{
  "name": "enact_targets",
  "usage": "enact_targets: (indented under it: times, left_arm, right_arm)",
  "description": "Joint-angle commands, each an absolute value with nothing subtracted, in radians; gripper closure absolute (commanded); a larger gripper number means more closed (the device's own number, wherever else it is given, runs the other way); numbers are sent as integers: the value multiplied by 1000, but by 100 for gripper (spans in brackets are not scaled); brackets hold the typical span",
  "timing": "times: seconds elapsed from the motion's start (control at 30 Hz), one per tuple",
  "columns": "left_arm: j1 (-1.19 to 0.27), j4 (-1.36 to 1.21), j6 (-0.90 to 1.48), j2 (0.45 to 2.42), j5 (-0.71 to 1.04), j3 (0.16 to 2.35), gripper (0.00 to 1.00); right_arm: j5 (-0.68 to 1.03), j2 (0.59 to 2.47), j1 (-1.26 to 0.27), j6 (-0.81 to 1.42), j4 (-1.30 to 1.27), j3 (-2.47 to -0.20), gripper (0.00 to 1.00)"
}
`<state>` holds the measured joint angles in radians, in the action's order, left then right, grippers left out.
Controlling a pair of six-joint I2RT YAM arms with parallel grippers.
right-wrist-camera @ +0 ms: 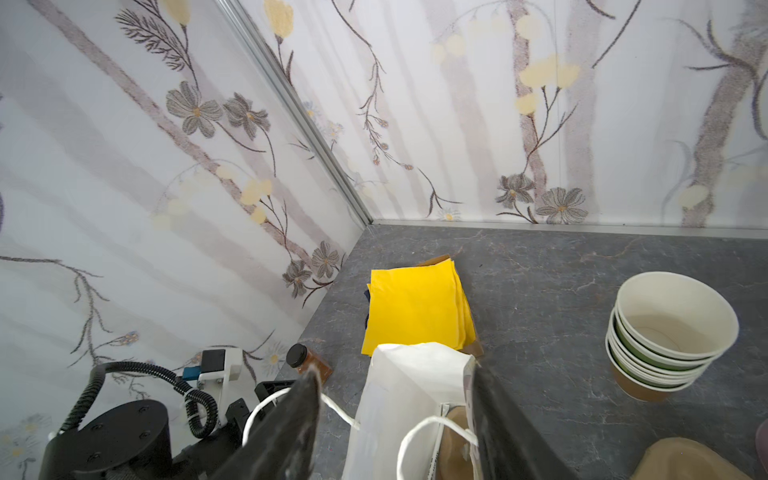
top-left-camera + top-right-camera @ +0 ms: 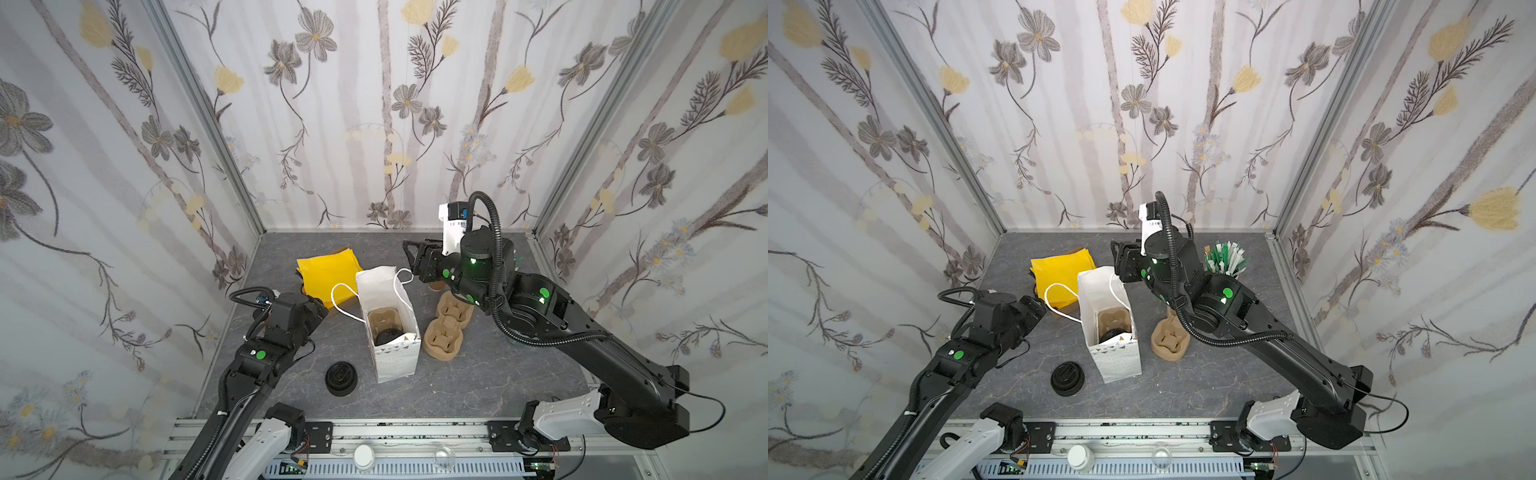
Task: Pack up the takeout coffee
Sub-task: 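Lower the left gripper onto the yellow napkin stack while the right gripper withdraws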
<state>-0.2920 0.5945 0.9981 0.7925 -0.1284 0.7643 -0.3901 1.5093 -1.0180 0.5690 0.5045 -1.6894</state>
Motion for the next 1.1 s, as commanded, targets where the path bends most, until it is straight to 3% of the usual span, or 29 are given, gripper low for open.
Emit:
enact_targets:
  times: [0.0,0.1,0.2,0.33,0.6,0.73,0.93,1.07]
  left_arm:
    - [-194,364,944,871,77,723,11]
    - [-71,326,856,973,200,716,9]
    - [-51,248,748,1026,170,702,6]
    - [41,131,705,1145,286,681,6]
    - [90,29,575,1339,344,739,15]
    - [100,25,563,1406,370,763,27]
    - [110,20,592,1456,349,772,33]
    - [110,16,572,1504,428,815,43]
  right_arm:
    - [-417,1480,-1017,622,499,-1661,41]
    - [-428,1447,-1016,635,502,-1628,41]
    - [-440,1416,-1011,655,503,-1587,41]
    - [-439,1386,-1005,685,503,-1545,41]
    - [-426,1363,-999,737,555,-1533,42]
    - [-438,1341,-999,765,564,-1511,43]
    - [-458,1318,-999,790,564,-1494,43]
    - [-461,1315,-999,807,559,-1476,44]
